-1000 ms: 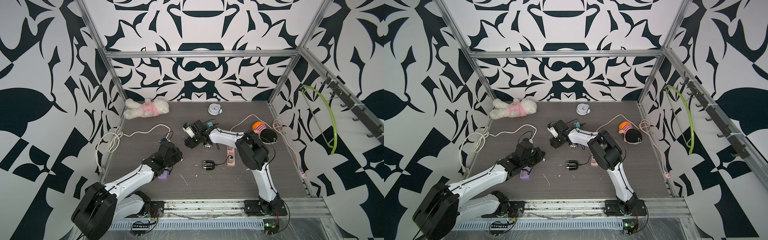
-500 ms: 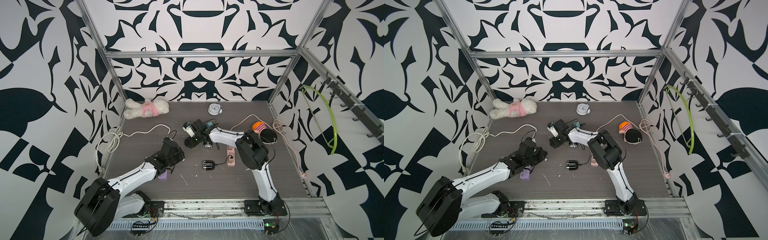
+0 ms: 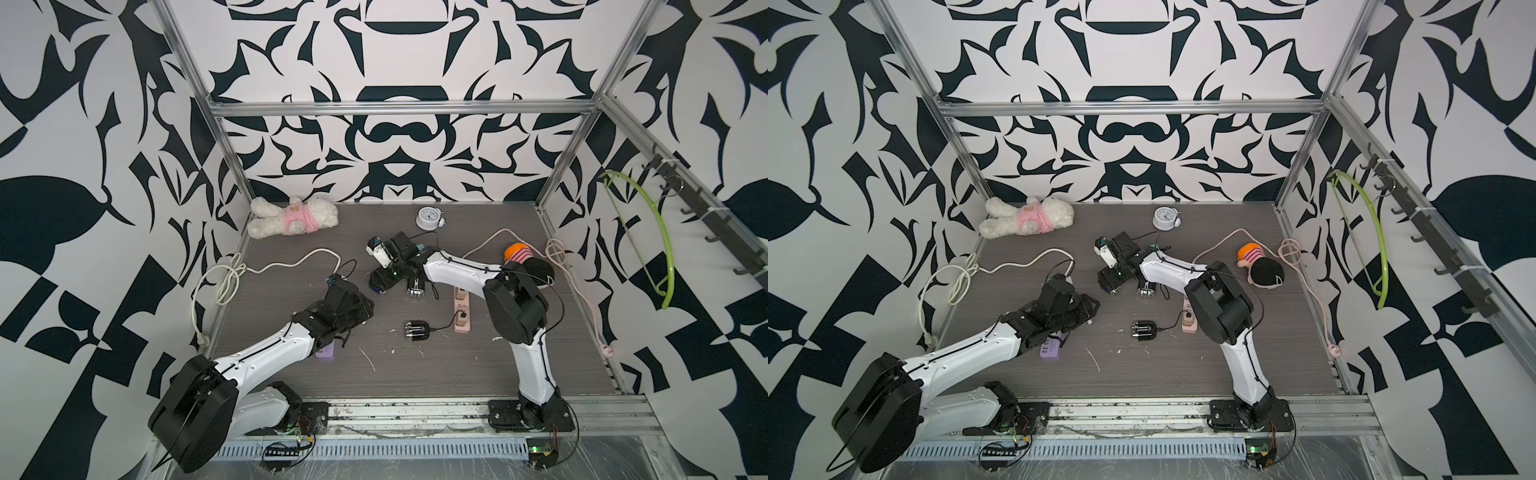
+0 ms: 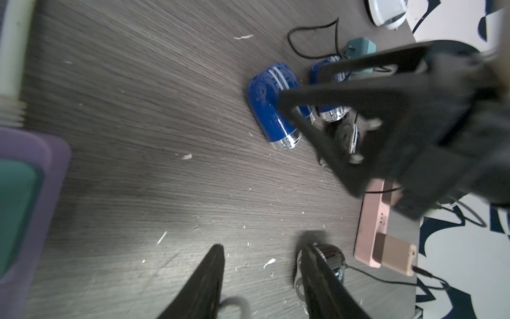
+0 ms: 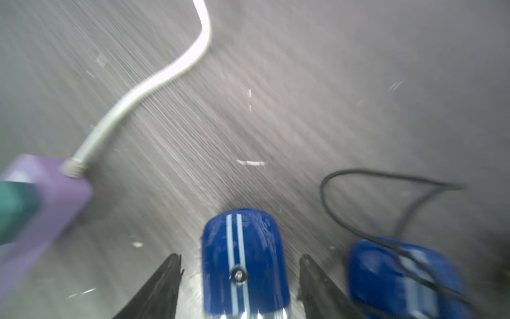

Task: Unplug the electric shaver
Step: Place the charging cable at the center of the board, then remove the plug from the socket.

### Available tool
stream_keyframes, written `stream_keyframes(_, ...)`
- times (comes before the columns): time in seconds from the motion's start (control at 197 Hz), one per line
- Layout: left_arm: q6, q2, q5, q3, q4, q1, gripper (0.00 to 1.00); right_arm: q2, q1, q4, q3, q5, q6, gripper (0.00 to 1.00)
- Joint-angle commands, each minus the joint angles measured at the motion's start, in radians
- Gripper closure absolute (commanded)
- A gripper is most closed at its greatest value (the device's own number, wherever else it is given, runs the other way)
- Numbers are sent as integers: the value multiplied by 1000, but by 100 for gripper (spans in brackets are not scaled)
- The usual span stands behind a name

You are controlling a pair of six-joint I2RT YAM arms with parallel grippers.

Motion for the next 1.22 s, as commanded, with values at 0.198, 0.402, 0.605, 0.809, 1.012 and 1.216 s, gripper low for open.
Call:
stream_keyframes(0.198, 28, 12, -21, 71, -144, -16, 30, -119, -8, -1, -47, 39, -30, 33)
stream_keyframes(0.402, 26, 0, -123, 179, -404, -43, 18, -157, -9, -7, -84, 39, -43, 33)
stream_keyframes(0.605, -23, 3, -235, 204, -593, -52, 16, -184, -8, -5, -126, 39, -49, 32)
stream_keyframes(0.809, -41, -207, -240, 107, -461, -52, 8, -228, -8, 30, -190, 6, -42, 33)
stream_keyframes(1.012, -18, -405, -314, 91, -504, -44, 2, -320, 17, 135, -292, -111, -103, 33)
stream_keyframes(1.216, -52, -486, -267, 30, -556, 44, 28, -298, 66, 108, -242, -204, -163, 33)
